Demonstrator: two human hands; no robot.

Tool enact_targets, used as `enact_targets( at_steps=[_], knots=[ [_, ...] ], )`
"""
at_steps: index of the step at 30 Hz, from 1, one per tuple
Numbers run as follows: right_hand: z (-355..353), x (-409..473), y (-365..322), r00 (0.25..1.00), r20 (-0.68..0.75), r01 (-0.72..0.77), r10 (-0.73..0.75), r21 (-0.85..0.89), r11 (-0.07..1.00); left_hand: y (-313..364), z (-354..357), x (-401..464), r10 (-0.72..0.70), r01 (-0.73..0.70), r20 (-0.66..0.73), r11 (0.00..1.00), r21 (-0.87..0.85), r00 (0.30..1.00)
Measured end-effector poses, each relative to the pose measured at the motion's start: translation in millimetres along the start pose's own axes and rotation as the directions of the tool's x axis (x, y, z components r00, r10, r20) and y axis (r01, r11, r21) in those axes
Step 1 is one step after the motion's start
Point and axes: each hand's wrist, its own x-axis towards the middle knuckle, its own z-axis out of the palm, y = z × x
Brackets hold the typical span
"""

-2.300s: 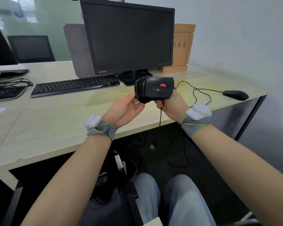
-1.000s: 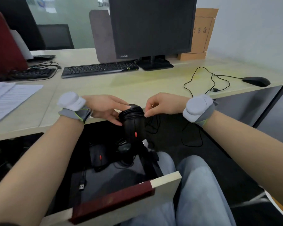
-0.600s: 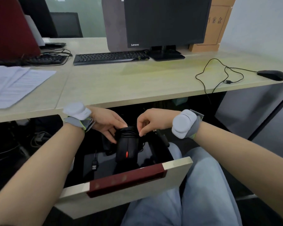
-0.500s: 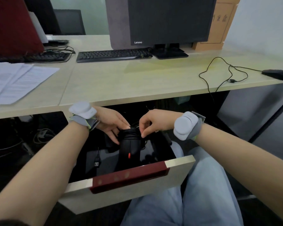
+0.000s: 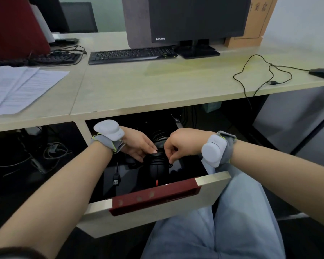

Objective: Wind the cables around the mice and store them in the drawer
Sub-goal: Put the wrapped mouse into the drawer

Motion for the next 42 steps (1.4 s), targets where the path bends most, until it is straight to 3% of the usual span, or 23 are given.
enact_targets(
  at_steps=[5, 14, 18, 23, 29, 42],
  knots=[
    [5.0, 5.5, -6.4, 0.998, 0.047, -0.044, 0.045, -0.024, 0.999, -1.0, 1.3, 1.2, -0.022, 0.022, -0.043, 1.0, -0.008, 0.999],
    [5.2, 7.9, -26.6, 0.983, 0.09, -0.138, 0.159, -0.203, 0.969, 15.2, -0.3, -0.4, -0.087, 0.123, -0.159, 0.963, 0.238, 0.983],
    [8.2, 9.1, -36.2, 0.941, 0.238, -0.221, 0.242, -0.112, 0.969, 21.2, 2.1, 0.4, -0.066, 0.129, -0.185, 0.926, 0.356, 0.981],
    [5.8, 2.9, -38.9, 0.944, 0.259, -0.177, 0.204, -0.122, 0.977, 16.6, 5.2, -0.9, -0.097, 0.12, -0.126, 0.975, 0.188, 0.987],
    [0.3, -8.1, -37.8, 0.95, 0.289, -0.093, 0.121, -0.109, 0.99, 17.6, 1.3, -4.3, -0.133, 0.158, -0.104, 0.943, 0.292, 0.986],
    [-4.6, -15.1, -37.0, 0.911, 0.411, -0.072, 0.045, 0.05, 0.996, 17.6, 1.5, -1.2, -0.151, 0.167, -0.076, 0.943, 0.287, 0.986]
  ],
)
